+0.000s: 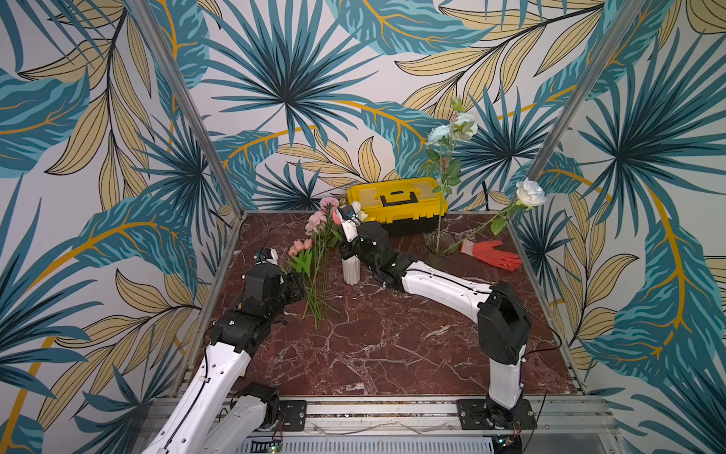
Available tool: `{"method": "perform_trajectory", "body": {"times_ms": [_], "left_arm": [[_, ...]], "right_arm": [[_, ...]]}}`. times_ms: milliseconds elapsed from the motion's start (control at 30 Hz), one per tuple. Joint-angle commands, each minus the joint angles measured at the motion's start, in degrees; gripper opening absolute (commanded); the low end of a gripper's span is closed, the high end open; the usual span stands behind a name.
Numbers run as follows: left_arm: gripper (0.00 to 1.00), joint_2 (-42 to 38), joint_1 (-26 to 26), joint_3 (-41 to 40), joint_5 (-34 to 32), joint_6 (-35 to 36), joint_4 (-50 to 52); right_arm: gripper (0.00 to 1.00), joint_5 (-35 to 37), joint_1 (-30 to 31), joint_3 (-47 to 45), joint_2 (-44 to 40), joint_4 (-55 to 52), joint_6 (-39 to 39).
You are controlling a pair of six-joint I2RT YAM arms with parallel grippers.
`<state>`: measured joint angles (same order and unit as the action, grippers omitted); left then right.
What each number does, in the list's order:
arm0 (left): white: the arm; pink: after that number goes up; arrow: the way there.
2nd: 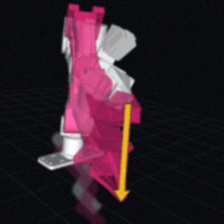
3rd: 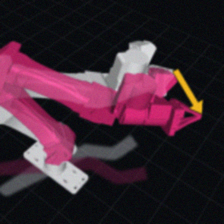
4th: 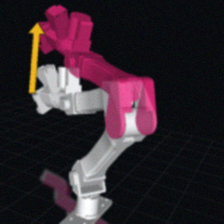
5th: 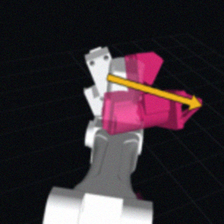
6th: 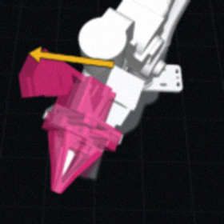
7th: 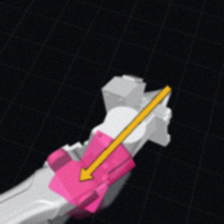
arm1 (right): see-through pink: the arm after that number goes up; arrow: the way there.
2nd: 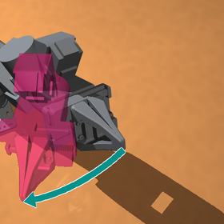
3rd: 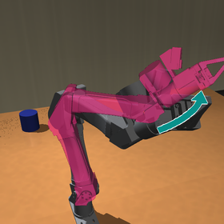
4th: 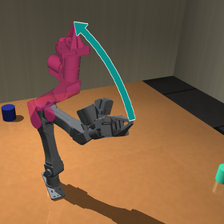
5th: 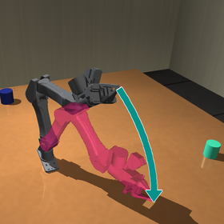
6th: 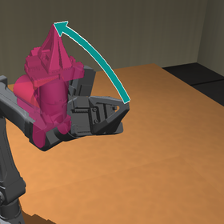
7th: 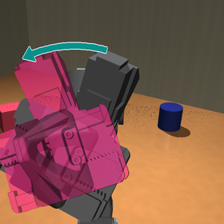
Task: Pick out pink flowers from the vase
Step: Pick up the flower from the vase.
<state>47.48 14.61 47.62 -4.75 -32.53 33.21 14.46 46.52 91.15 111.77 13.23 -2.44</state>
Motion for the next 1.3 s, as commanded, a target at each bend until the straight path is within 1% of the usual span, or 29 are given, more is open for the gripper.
{"method": "perform_trajectory", "body": {"times_ms": [0, 100, 133, 300, 467, 667, 800, 900, 1067, 1167, 1200, 1267], "left_arm": [[0.5, -1.0, 0.4, -1.5, -0.1, 1.4, -1.8], [0.5, -1.5, 0.4, -1.9, 1.1, 2.8, -3.2], [0.5, -1.7, 0.4, -2.0, 3.1, 3.5, -3.7], [0.51, -2.8, 0.5, -1.6, 7.5, 3.8, -5.3], [0.51, -4.1, 0.6, -1.2, 12.2, 4.3, -8.0], [0.53, -5.7, 1.0, -1.2, 25.8, 10.8, -14.5], [0.54, -4.4, 1.1, 1.1, 33.5, 15.3, -14.8], [0.54, -3.7, 1.2, 1.4, 38.3, 18.9, -15.7], [0.54, -2.5, 1.4, 2.2, 39.8, 23.5, -16.4], [0.54, -1.3, 3.4, 2.2, 40.9, 28.3, -17.1], [0.54, -0.8, 4.2, 2.5, 40.4, 29.4, -19.0], [0.55, 0.2, 5.5, 2.2, 41.2, 31.7, -19.9]], "right_arm": [[0.07, -1.0, -0.1, 0.1, -2.4, -0.5, -0.9], [0.06, -1.5, -0.1, -0.1, -4.7, -1.3, -1.2], [0.05, -1.7, -0.1, -0.1, -5.6, -1.7, -1.4], [0.01, -2.1, -0.1, 0.6, -10.5, -4.8, -2.6], [0.0, -4.3, -0.1, 2.2, -15.1, -8.6, -4.0], [0.0, -10.0, -0.1, 4.3, -20.9, -12.8, -4.9], [0.0, -13.9, -0.1, 5.8, -24.0, -15.8, -5.0], [0.0, -15.4, -0.1, 5.9, -26.3, -17.3, -5.3], [0.0, -18.6, -0.1, 2.6, -30.2, -17.7, -6.4], [0.0, -21.4, -0.1, -1.3, -32.3, -16.9, -7.2], [0.0, -22.5, -0.1, -3.4, -33.0, -15.8, -7.2], [0.0, -24.0, -0.1, -6.4, -33.7, -14.0, -6.2]]}}
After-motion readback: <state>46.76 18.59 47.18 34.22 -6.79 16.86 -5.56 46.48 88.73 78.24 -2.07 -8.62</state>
